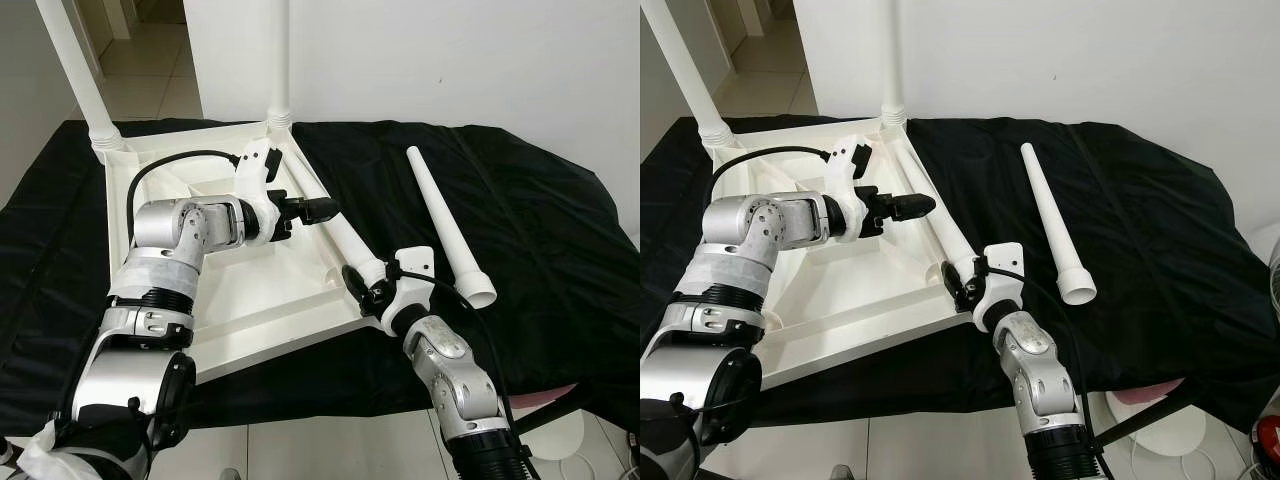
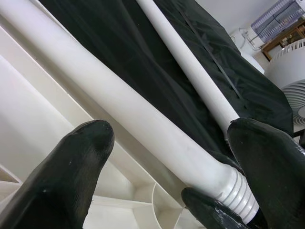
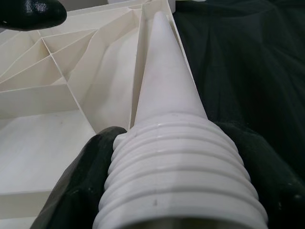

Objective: Building children table

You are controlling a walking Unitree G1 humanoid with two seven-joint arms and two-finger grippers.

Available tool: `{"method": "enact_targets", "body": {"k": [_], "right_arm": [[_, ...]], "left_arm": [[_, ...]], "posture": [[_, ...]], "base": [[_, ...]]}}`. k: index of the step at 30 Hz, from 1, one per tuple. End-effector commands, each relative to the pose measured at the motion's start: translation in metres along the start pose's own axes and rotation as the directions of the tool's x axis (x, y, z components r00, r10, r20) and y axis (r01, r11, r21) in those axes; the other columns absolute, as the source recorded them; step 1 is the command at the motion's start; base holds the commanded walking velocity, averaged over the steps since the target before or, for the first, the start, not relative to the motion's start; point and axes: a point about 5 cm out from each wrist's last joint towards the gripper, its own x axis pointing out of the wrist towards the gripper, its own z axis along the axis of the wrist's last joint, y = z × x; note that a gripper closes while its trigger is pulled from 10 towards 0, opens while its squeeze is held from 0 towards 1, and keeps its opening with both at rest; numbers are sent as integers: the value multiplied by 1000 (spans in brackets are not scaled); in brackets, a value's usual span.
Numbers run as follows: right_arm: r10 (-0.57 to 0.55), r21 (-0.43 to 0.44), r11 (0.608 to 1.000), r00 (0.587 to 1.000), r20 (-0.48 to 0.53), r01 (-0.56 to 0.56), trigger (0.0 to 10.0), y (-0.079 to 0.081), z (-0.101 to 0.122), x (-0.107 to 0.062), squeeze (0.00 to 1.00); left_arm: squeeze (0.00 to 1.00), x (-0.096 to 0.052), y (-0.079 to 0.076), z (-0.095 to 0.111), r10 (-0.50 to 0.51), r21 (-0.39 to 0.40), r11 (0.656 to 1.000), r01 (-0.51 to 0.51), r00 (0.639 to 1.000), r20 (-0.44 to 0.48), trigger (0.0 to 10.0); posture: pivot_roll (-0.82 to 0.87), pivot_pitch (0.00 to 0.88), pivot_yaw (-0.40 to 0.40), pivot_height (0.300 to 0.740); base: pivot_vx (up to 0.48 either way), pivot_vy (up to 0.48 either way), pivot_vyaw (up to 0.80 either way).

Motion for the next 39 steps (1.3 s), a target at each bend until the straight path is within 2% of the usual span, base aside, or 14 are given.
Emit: {"method": "enact_targets", "body": {"k": [1,2,5,6,10,11,17,18,19,20,30,36,37,39], "right_arm": [[-22,10,1000,999,-45,22,2510,-3,-8,-3,0],[-27,22,999,997,-69,28,10000,-2,-9,-2,0],[-22,37,999,996,-91,26,10000,0,-12,-2,0],[-32,47,998,995,-99,36,10000,-1,-13,-1,1000],[-38,23,999,993,-109,40,10000,-3,-11,-2,1000],[-23,18,1000,994,-110,25,10000,-2,-11,-3,0],[-12,-2,1000,995,-101,12,10000,0,-10,-3,0],[-13,6,1000,995,-103,14,3176,0,-9,-3,0],[-13,6,1000,995,-103,14,3176,0,-9,-3,0],[-12,22,1000,994,-104,15,0,0,-9,-3,0],[27,39,999,998,-64,-24,0,3,0,-4,0],[32,-66,997,997,73,-27,0,4,16,-4,0],[34,-124,992,990,138,-17,10000,5,24,-5,0],[39,-165,986,982,183,-8,10000,7,29,-6,0]], "left_arm": [[0,2,-1,-2,2,2,1000,-2,1000,-17,10000],[0,2,-1,-1,3,3,1000,-3,1000,-16,10000],[0,2,-2,-1,3,4,1000,-3,1000,-14,10000],[0,2,-2,0,4,4,1000,-4,1000,-13,10000],[0,2,-2,0,2,7,1000,-2,1000,-13,10000],[0,2,-2,1,2,6,1000,-2,1000,-12,10000],[0,1,-2,1,4,7,1000,-4,1000,-10,10000],[0,1,-2,2,4,7,1000,-4,1000,-9,10000],[0,1,-2,2,4,7,1000,-4,1000,-9,10000],[0,2,-2,2,4,7,1000,-4,1000,-8,10000],[0,2,-3,4,3,12,1000,-3,1000,-2,10000],[0,3,-4,5,-1,13,1000,1,1000,0,10000],[0,3,-4,4,-5,9,1000,5,1000,-1,10000],[0,3,-4,4,-8,5,1000,8,1000,-1,10000]], "posture": [[17,63,-17,740],[16,66,-16,740],[14,69,-16,740],[14,69,-16,740],[14,69,-17,740],[15,69,-18,740],[15,69,-18,740],[15,68,-18,740],[15,68,-18,740],[15,66,-18,740],[12,62,-19,740],[12,62,-20,740],[11,62,-20,740],[11,62,-20,740]], "base": [[0,0,0],[0,0,0],[0,0,0],[0,0,0],[0,0,0],[0,0,0],[0,0,0],[0,0,0],[0,0,0],[0,0,0],[0,0,0],[0,0,0],[0,0,0],[0,0,0]]}}
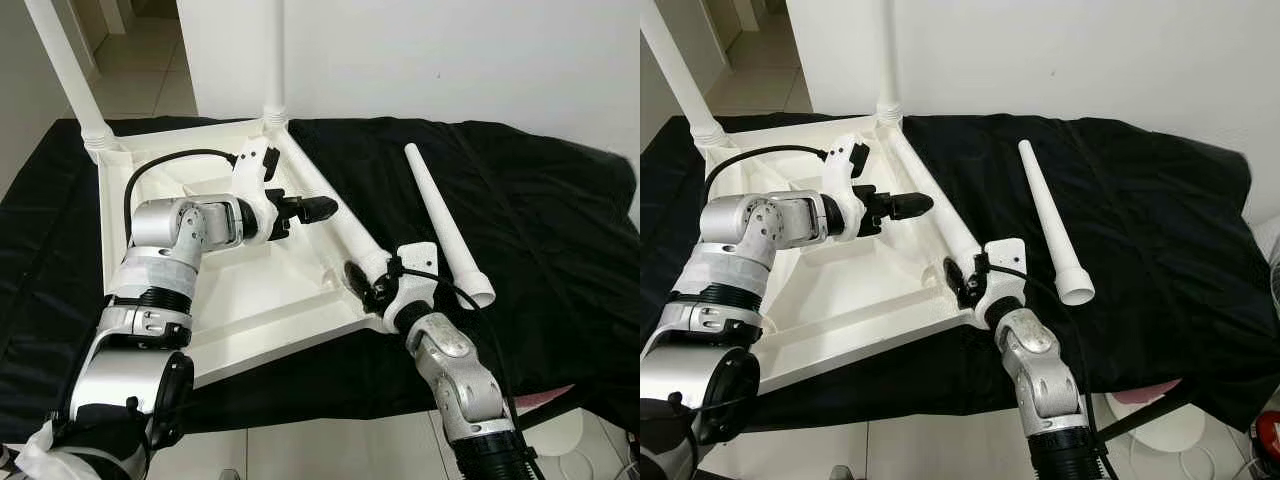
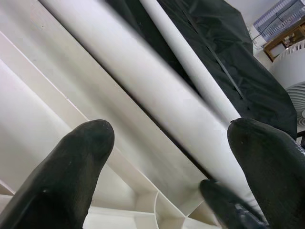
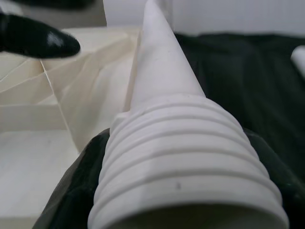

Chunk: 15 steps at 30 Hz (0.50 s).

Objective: Building children table

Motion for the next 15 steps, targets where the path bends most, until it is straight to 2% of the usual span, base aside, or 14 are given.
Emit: {"method": "enact_targets", "body": {"k": [1,2,5,6,7,8,13,15], "right_arm": [[0,-54,999,996,90,5,10000,1,13,-1,0],[8,-68,998,991,133,1,10000,1,18,-2,0],[11,-74,997,987,161,1,10000,1,21,-4,0],[23,-84,996,982,187,-8,10000,1,24,-5,0],[23,-84,996,982,187,-8,10000,1,24,-5,0],[54,-104,994,978,203,-33,10000,3,26,-7,0],[71,-116,992,977,203,-48,10000,5,24,-7,0],[90,-141,988,973,212,-61,10000,7,22,-7,0]], "left_arm": [[0,2,-5,3,-32,-9,999,32,999,-4,10000],[0,1,-6,5,-53,-19,998,53,999,4,10000],[0,-1,-6,7,-74,-32,997,74,997,17,10000],[533,-3,-5,11,-81,-43,996,83,996,43,10000],[533,-3,-5,11,-81,-43,996,83,996,43,10000],[1000,-5,-5,16,-98,-71,992,104,992,79,10000],[1000,-7,-9,24,-135,-113,982,152,981,140,10000],[1000,-8,-10,31,-154,-165,969,185,971,184,10000]], "posture": [[10,63,-20,740],[10,63,-20,740],[10,68,-22,740],[11,68,-21,740],[11,68,-21,740],[11,68,-21,740],[9,69,-23,740],[9,69,-26,740]], "base": [[0,0,0],[0,0,0],[0,0,0],[0,0,0],[0,0,0],[0,0,0],[0,0,0],[0,0,0]]}}
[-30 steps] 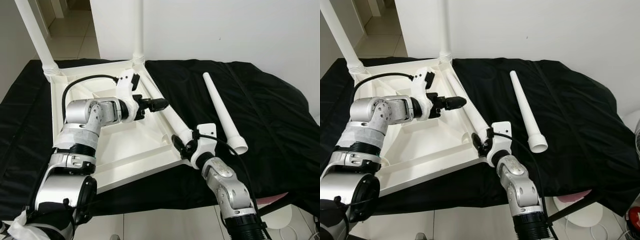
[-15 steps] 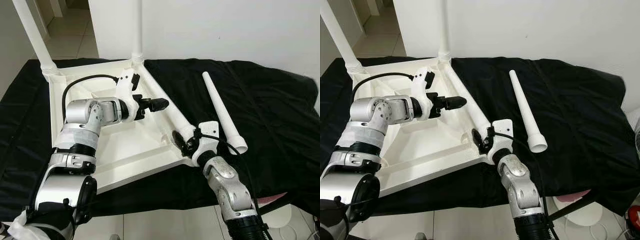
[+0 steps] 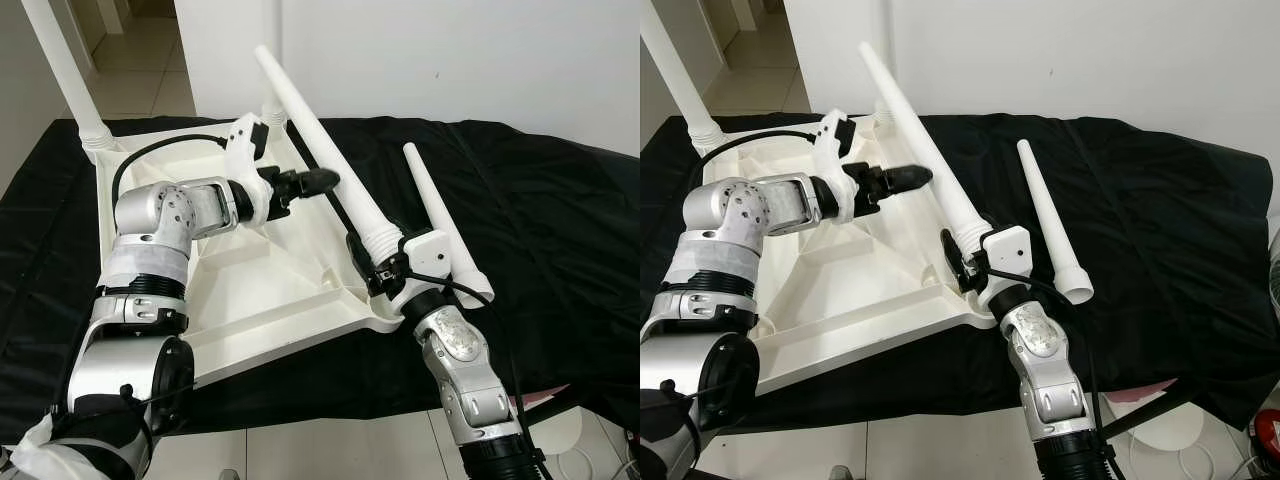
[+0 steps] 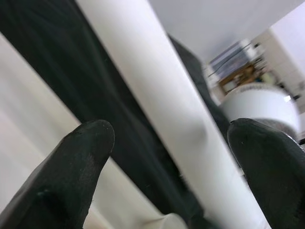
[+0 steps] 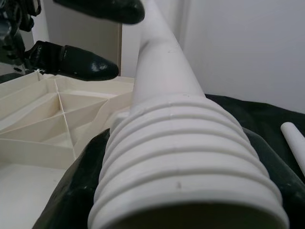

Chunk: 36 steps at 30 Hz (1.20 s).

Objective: Building children table

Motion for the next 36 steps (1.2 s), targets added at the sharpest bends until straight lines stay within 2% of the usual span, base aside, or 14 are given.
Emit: {"method": "enact_targets", "body": {"k": [1,4,5,6,11,16,20,24,27,28,29,30,36], "right_arm": [[19,-17,1000,999,26,-19,10000,3,1,-1,0],[37,-38,999,999,38,-36,10000,5,1,-1,0],[49,-52,998,998,42,-47,10000,6,1,-1,0],[58,-66,996,997,48,-55,10000,7,1,0,0],[99,-97,991,994,56,-93,10000,11,0,-1,0],[125,-110,987,990,58,-118,10000,16,-1,-4,0],[131,-95,987,990,41,-127,10000,18,-8,-12,0],[138,-133,982,990,21,-134,10000,21,-17,-20,0],[140,-137,981,990,20,-136,10000,21,-18,-21,0],[140,-136,981,990,18,-136,10000,21,-19,-21,0],[140,-136,981,990,18,-136,10000,21,-19,-21,0],[133,-134,982,991,18,-129,10000,21,-19,-21,0],[127,-121,985,992,11,-125,10000,21,-20,-22,0]], "left_arm": [[1000,2,-5,4,-40,-36,999,40,999,14,10000],[1000,4,-5,3,-20,-24,1000,20,1000,-13,10000],[659,6,-4,0,-6,-12,1000,5,1000,-29,10000],[0,8,-2,-4,13,5,1000,-13,999,-44,10000],[0,14,2,-13,69,42,997,-66,994,-80,10000],[0,18,3,-11,87,44,995,-84,994,-66,10000],[0,18,8,3,131,54,990,-130,991,-29,10000],[0,16,9,20,157,46,986,-158,987,23,10000],[0,15,9,23,158,34,987,-159,987,35,10000],[0,16,9,25,161,14,987,-162,986,49,8431],[0,16,9,25,161,14,987,-162,986,49,8431],[0,16,9,26,153,-8,988,-153,986,61,0],[0,17,7,24,124,-55,991,-120,990,68,0]], "posture": [[9,69,-26,740],[9,69,-26,740],[7,67,-25,740],[7,67,-25,740],[1,66,-27,740],[2,59,-27,740],[4,56,-25,740],[-5,56,-14,740],[-5,56,-14,740],[-9,55,-9,740],[-9,55,-9,740],[-11,53,-8,740],[-12,49,-6,740]], "base": [[0,0,0],[0,0,0],[0,0,0],[0,0,0],[0,0,0],[0,0,0],[0,0,0],[0,0,0],[0,0,0],[0,0,0],[0,0,0],[0,0,0],[0,0,0]]}}
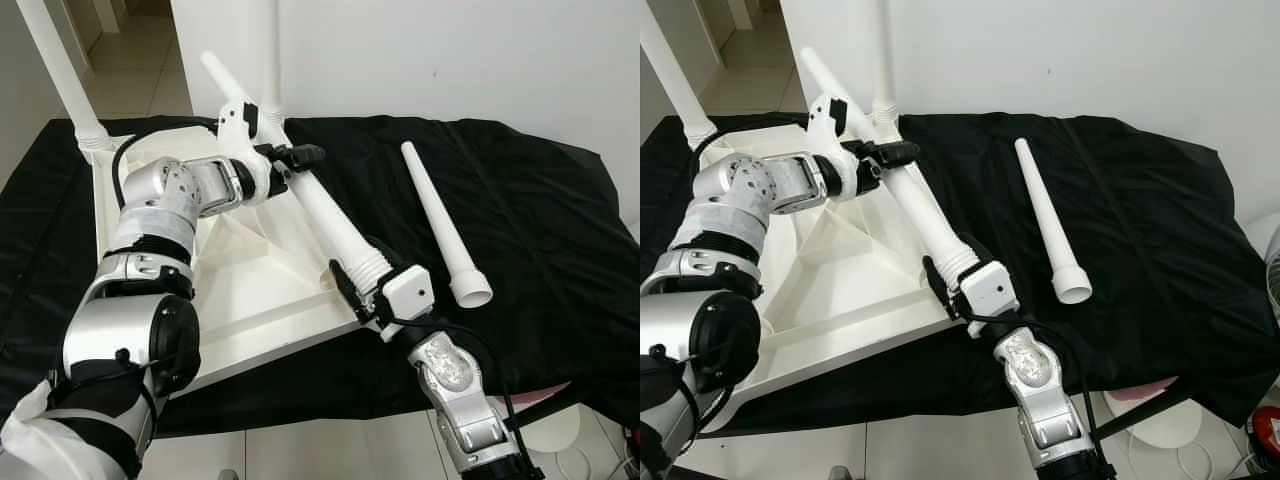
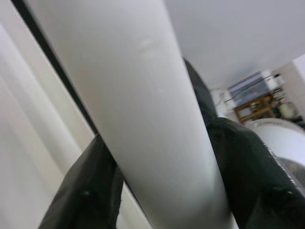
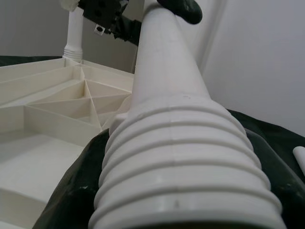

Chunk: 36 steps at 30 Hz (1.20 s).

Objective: Building children table

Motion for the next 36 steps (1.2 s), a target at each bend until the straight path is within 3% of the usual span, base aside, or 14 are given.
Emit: {"method": "enact_targets", "body": {"k": [1,6,7,8,11,12,15,16,22,23,25,26,28,36], "right_arm": [[14,12,1000,999,-32,-14,10000,2,-6,-4,0],[15,54,998,999,-35,-13,10000,3,-7,-4,0],[15,64,998,999,-34,-13,10000,3,-7,-4,996],[19,90,996,999,-32,-16,10000,3,-8,-3,1000],[17,143,990,999,-28,-13,10000,2,-8,-2,1000],[15,158,987,1000,-26,-11,10000,2,-8,-2,1000],[14,169,986,1000,-25,-10,10000,1,-7,-2,1000],[3,211,977,1000,-22,2,10000,-1,-6,-1,1000],[-35,246,968,998,-61,49,10000,-6,-4,6,1000],[-39,242,969,996,-84,58,10000,-8,-3,9,820],[-39,242,969,996,-84,58,10000,-8,-3,9,820],[-54,233,970,994,-94,75,10000,-11,-1,14,0],[-79,182,978,991,-112,99,10000,-19,5,24,0],[-69,149,985,989,-134,89,10000,-27,14,41,0]], "left_arm": [[0,3,-7,2,-24,13,1000,24,1000,-12,0],[0,3,-8,3,-37,21,999,37,999,-8,0],[0,4,-9,4,-40,13,999,41,999,-5,0],[0,4,-10,5,-44,11,999,44,999,-2,0],[0,5,-13,7,-62,-9,998,62,998,2,0],[0,6,-14,8,-63,-19,998,63,998,1,4039],[0,6,-15,8,-63,-24,998,63,998,-1,4039],[0,6,-16,9,-67,-15,998,68,998,12,10000],[0,5,-26,15,-106,3,994,106,994,40,10000],[0,4,-28,16,-114,18,993,113,992,49,10000],[0,4,-28,16,-114,18,993,113,992,49,10000],[0,4,-33,19,-127,49,991,124,989,69,10000],[0,2,-45,25,-169,123,981,151,974,154,10000],[0,0,-64,19,-216,233,960,158,944,249,10000]], "posture": [[-10,47,-7,740],[-7,45,-8,740],[-3,40,-11,740],[-2,39,-12,740],[1,33,-14,740],[4,31,-16,740],[4,31,-16,740],[5,26,-15,740],[4,24,-12,740],[4,24,-12,740],[4,24,-12,740],[4,23,-13,740],[1,23,-12,740],[7,29,-19,740]], "base": [[0,0,0],[0,0,0],[0,0,0],[0,0,0],[0,0,0],[0,0,0],[0,0,0],[0,0,0],[0,0,0],[0,0,0],[0,0,0],[0,0,0],[0,0,0],[0,0,0]]}}
